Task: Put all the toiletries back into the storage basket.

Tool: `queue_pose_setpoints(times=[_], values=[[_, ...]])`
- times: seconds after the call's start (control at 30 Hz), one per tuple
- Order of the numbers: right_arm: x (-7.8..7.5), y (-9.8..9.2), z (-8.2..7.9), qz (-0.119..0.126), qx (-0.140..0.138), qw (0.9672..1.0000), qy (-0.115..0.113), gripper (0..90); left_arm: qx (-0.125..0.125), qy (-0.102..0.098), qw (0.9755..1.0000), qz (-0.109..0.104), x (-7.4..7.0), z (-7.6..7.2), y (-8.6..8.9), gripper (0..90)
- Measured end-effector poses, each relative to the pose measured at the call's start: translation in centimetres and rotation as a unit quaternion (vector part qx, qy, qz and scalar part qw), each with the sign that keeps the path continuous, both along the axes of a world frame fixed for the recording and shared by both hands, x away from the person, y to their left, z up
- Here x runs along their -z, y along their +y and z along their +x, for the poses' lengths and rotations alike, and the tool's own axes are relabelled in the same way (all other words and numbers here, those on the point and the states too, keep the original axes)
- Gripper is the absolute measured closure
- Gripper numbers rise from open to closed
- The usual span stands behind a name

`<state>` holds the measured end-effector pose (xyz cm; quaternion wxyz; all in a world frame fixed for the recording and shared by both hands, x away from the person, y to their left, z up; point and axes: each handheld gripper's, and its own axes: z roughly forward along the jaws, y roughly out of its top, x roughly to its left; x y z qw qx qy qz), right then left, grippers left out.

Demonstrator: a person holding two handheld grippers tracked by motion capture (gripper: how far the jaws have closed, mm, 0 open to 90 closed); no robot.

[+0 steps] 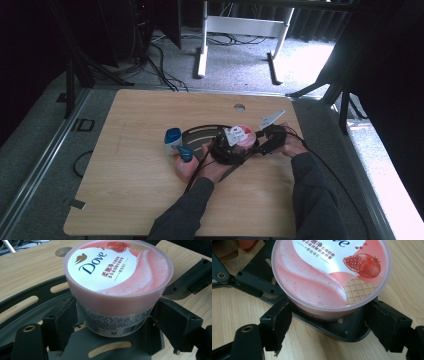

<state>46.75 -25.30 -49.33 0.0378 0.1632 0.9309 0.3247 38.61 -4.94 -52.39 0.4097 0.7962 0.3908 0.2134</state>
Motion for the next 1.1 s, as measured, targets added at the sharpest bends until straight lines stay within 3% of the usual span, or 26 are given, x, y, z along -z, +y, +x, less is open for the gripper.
queue_pose_setpoints(times=[0.53,0.8,1.1], values=[[1.0,0.0,-0.1,-0.019,0.01,0.9998,-0.002,21.7,-0.001,0.004,1.0,0.004,1.2,0.1,-0.5,20.0],[1.1,0.1,-0.1,-0.021,0.014,0.9997,-0.003,21.9,-0.005,0.009,0.9999,-0.01,1.5,0.2,-0.3,20.1],[1.1,0.1,-0.4,-0.025,0.024,0.9994,-0.008,27.7,-0.01,0.008,0.9998,-0.012,1.7,0.1,-0.1,22.0]])
